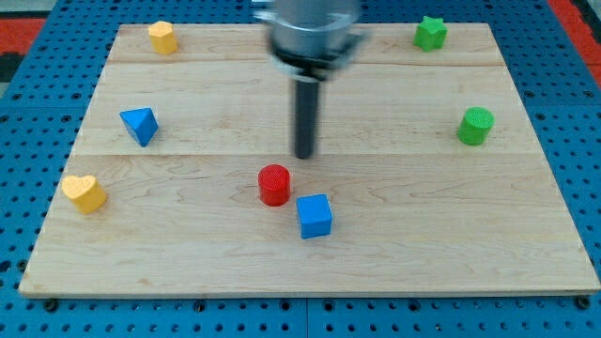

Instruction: Slide the red circle to the bottom right

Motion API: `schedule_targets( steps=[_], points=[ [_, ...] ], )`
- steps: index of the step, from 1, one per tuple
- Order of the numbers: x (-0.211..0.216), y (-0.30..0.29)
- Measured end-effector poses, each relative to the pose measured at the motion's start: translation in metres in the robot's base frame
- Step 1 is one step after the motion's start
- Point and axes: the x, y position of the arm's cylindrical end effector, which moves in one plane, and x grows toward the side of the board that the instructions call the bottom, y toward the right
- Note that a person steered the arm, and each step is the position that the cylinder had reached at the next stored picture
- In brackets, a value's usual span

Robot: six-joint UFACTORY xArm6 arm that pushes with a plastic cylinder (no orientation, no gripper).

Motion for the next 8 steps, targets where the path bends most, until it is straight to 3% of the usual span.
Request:
schedule_targets(
  steps=[1, 2, 3, 4, 6, 7, 8],
  points=[
    [0.026, -0.084],
    [0.052, -0.03],
    [0.051, 0.103],
    [0.052, 0.181],
    [0.062, 0.079],
    [0.103, 0.183],
    [0.092, 0.224]
  ],
)
